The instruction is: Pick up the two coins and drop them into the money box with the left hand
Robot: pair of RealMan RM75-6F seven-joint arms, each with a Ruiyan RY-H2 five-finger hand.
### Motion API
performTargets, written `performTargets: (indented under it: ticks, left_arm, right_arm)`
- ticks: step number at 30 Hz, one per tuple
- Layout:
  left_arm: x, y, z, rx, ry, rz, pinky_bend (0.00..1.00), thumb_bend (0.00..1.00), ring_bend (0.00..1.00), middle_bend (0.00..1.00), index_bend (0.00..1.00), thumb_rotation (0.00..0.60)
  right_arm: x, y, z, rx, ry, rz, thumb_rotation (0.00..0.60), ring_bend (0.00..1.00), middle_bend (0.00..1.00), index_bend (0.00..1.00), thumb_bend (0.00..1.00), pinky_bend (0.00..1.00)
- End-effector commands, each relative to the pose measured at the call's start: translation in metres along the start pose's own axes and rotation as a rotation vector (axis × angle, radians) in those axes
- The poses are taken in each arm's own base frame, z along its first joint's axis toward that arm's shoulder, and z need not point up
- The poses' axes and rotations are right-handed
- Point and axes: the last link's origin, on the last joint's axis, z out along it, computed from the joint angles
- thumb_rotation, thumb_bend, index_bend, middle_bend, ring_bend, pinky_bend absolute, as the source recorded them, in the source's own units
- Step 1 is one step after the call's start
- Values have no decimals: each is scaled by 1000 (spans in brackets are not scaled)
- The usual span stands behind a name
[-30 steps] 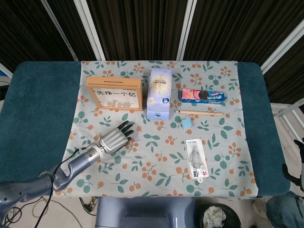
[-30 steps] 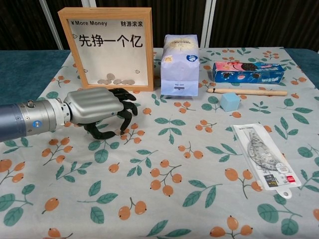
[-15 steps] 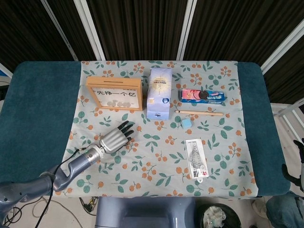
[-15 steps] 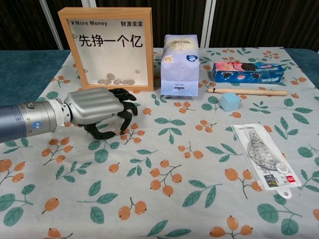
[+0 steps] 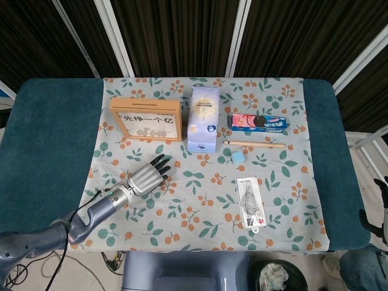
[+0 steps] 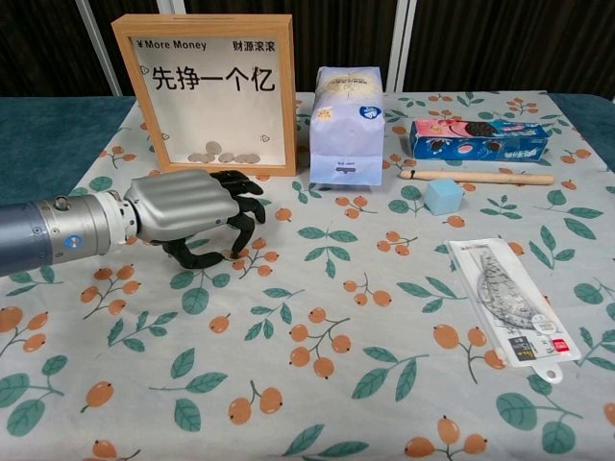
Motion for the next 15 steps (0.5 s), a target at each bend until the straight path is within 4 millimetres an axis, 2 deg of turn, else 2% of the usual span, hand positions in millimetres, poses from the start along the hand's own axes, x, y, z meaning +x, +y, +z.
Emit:
performTargets:
  ticks: [1,15]
  left_arm:
    - [0,0,0,0,1,-1,0,406,0,185,539,600]
    - [0,0,-1,0,5,2,0,412,0,196,611,600]
  right_arm:
    - [0,0,0,-1,-1,0,600,11,69,146,439,0]
    - [-1,0,0,-3,-10,0,600,11,69,146,439,0]
